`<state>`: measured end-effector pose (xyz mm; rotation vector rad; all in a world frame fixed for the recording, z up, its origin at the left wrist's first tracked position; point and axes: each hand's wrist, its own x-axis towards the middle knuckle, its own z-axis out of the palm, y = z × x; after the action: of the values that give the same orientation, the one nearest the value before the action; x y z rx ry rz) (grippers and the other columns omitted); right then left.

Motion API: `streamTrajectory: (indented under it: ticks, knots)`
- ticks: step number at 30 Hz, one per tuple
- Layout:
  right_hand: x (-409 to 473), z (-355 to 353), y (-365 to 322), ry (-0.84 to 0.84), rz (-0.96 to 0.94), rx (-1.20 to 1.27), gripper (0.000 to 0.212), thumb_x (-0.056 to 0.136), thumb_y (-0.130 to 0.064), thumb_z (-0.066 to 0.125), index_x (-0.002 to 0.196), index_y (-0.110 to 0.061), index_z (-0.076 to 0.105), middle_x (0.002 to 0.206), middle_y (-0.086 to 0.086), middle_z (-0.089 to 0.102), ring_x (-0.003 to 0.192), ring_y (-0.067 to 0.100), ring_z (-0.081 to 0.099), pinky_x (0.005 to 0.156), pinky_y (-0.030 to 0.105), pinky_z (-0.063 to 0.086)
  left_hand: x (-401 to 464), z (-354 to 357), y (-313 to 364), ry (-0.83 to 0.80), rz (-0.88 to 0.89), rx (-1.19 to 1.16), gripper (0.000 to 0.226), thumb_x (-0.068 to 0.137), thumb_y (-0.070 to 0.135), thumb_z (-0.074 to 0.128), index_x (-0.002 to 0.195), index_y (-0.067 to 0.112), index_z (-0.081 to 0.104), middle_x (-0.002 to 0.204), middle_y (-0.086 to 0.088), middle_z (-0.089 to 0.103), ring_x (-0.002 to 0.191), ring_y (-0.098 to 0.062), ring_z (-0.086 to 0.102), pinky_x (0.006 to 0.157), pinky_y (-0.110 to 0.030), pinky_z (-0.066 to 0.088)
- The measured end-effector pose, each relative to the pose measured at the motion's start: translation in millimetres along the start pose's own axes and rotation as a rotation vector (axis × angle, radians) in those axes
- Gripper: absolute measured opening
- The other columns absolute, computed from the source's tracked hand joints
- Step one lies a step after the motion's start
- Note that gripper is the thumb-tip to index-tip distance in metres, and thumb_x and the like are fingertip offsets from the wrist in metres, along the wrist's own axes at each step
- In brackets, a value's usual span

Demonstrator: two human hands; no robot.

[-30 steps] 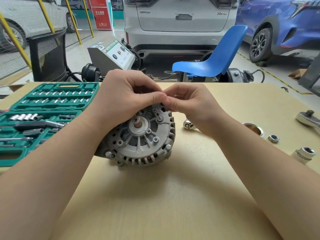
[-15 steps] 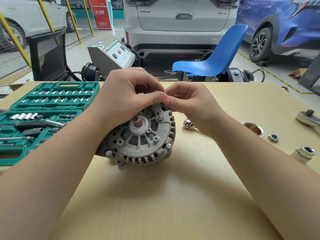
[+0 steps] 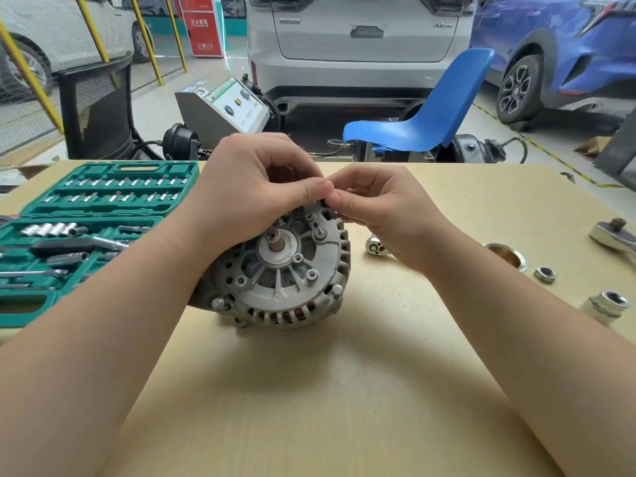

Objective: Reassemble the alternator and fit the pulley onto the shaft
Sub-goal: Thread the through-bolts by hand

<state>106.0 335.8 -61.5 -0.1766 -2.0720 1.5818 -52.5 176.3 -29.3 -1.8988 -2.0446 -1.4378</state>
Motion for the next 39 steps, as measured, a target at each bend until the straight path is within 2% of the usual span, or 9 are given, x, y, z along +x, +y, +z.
streamTrajectory:
  ticks: [3,7,11,14,20,27,31,34,39]
  knots:
    - [-1.1,-1.2,0.1,-0.024,0.004,-0.002,0.025,0.099,-0.01,0.07,0.122,-0.003,0.075,0.111,0.016,0.079,0.106,0.036,0.074,0.096,0.053,0.057,0.9,-2.1,-0.6,-0.016,0.007,0.012,0.007,0.09,0.026,0.086,0.097,0.024,0.086,0.091,0.009,0.076,0.084,-0.015,0.072,0.075,-0.035,0.06]
    - [-0.7,-0.1,0.4,-0.008,0.014,-0.031,0.024,0.101,-0.008,0.066,0.123,-0.003,0.075,0.105,0.008,0.079,0.096,0.019,0.073,0.086,0.04,0.057,-0.2,-0.4,1.9,-0.037,0.05,0.051,0.011,0.094,0.019,0.083,0.105,0.02,0.085,0.096,0.007,0.075,0.089,-0.014,0.071,0.078,-0.028,0.057]
    - [-0.9,1.4,0.4,0.005,-0.006,-0.001,0.021,0.098,-0.013,0.072,0.116,-0.005,0.077,0.107,0.017,0.078,0.105,0.039,0.073,0.099,0.063,0.055,-2.3,-0.2,2.4,-0.006,0.033,-0.01,0.019,0.092,0.028,0.085,0.108,0.019,0.084,0.091,0.004,0.076,0.08,-0.014,0.072,0.071,-0.025,0.058]
    - [-0.7,1.5,1.2,0.005,0.012,0.022,0.022,0.094,-0.019,0.076,0.113,-0.007,0.079,0.106,0.018,0.078,0.106,0.042,0.072,0.1,0.068,0.053,-1.5,0.7,3.6,-0.004,0.053,0.045,0.016,0.089,0.033,0.086,0.099,0.021,0.085,0.091,0.005,0.075,0.084,-0.016,0.071,0.073,-0.032,0.06]
    - [-1.5,-0.6,3.6,-0.01,0.031,0.055,0.022,0.1,-0.01,0.068,0.12,-0.011,0.077,0.112,0.014,0.079,0.103,0.027,0.072,0.096,0.051,0.055,-0.1,1.5,2.4,-0.032,0.071,0.063,0.012,0.094,0.014,0.082,0.104,0.019,0.086,0.097,0.004,0.074,0.092,-0.014,0.07,0.081,-0.034,0.056]
    - [-0.1,2.9,2.3,0.028,0.023,0.066,0.029,0.088,-0.026,0.077,0.11,-0.008,0.079,0.101,0.015,0.079,0.097,0.034,0.073,0.089,0.049,0.057,-1.3,0.8,3.0,0.003,0.054,0.014,0.02,0.089,0.032,0.086,0.103,0.018,0.084,0.092,0.002,0.074,0.079,-0.014,0.069,0.072,-0.032,0.059]
    - [-1.0,-0.2,2.6,0.005,0.048,0.069,0.028,0.095,-0.019,0.074,0.119,-0.006,0.077,0.111,0.017,0.078,0.105,0.04,0.072,0.095,0.054,0.056,-0.1,1.4,4.4,-0.008,0.062,0.038,0.012,0.09,0.022,0.086,0.101,0.019,0.086,0.095,0.003,0.075,0.088,-0.016,0.071,0.079,-0.038,0.058]
    - [-2.7,-0.4,1.5,-0.001,0.057,0.043,0.02,0.1,-0.012,0.067,0.118,-0.01,0.077,0.105,0.007,0.079,0.096,0.021,0.072,0.087,0.042,0.056,-0.6,0.3,3.9,-0.042,0.054,0.045,0.013,0.092,0.018,0.085,0.105,0.021,0.086,0.098,0.003,0.074,0.092,-0.018,0.07,0.08,-0.036,0.057]
    - [-1.3,4.9,-0.4,0.037,0.036,0.045,0.023,0.096,-0.019,0.074,0.114,-0.005,0.077,0.107,0.02,0.077,0.106,0.045,0.071,0.1,0.067,0.052,-1.3,0.6,4.4,0.002,0.029,0.021,0.023,0.088,0.035,0.087,0.106,0.021,0.084,0.092,0.003,0.073,0.079,-0.013,0.069,0.071,-0.028,0.058]
